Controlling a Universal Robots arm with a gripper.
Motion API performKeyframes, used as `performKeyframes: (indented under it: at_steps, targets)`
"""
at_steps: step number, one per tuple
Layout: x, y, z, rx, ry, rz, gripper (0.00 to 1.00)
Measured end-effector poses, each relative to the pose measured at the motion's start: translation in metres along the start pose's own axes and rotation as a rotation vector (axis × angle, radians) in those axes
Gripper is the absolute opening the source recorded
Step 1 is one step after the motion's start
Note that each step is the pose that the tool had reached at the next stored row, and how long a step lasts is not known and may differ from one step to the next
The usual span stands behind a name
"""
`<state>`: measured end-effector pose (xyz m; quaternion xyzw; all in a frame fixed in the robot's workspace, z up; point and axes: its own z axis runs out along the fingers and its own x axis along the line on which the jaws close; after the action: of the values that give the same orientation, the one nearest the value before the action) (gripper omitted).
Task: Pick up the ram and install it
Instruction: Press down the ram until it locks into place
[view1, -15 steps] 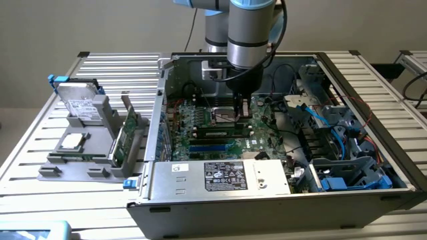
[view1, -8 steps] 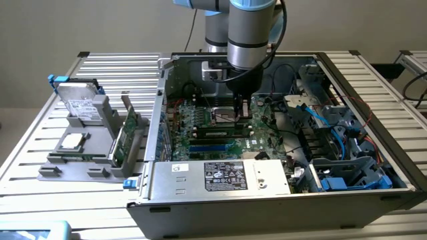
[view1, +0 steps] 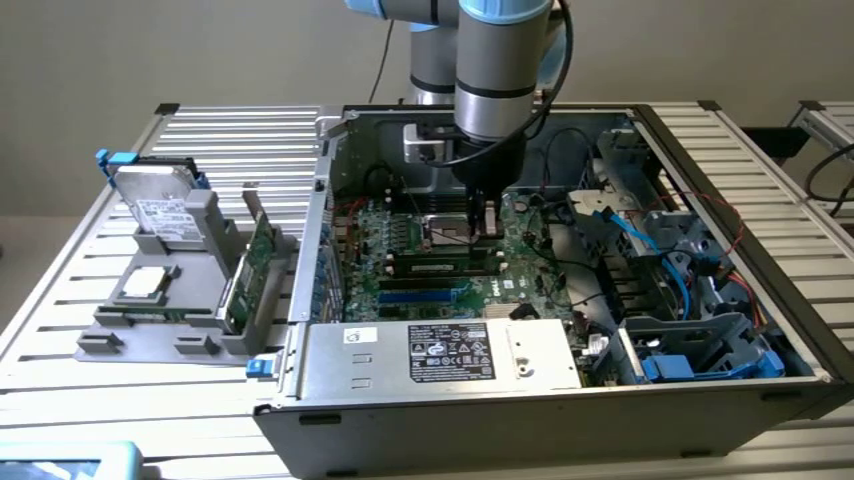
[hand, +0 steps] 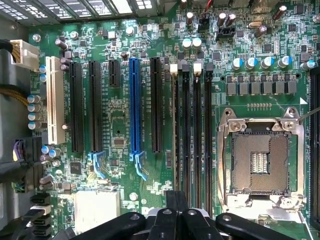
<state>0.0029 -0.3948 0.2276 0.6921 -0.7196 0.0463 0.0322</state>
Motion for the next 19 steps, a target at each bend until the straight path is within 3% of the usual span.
performKeyframes:
  at_steps: [19]
  targets:
    - [-0.0002,0.0005,0.0002,-0.0001,-0.003,0.002,0.11]
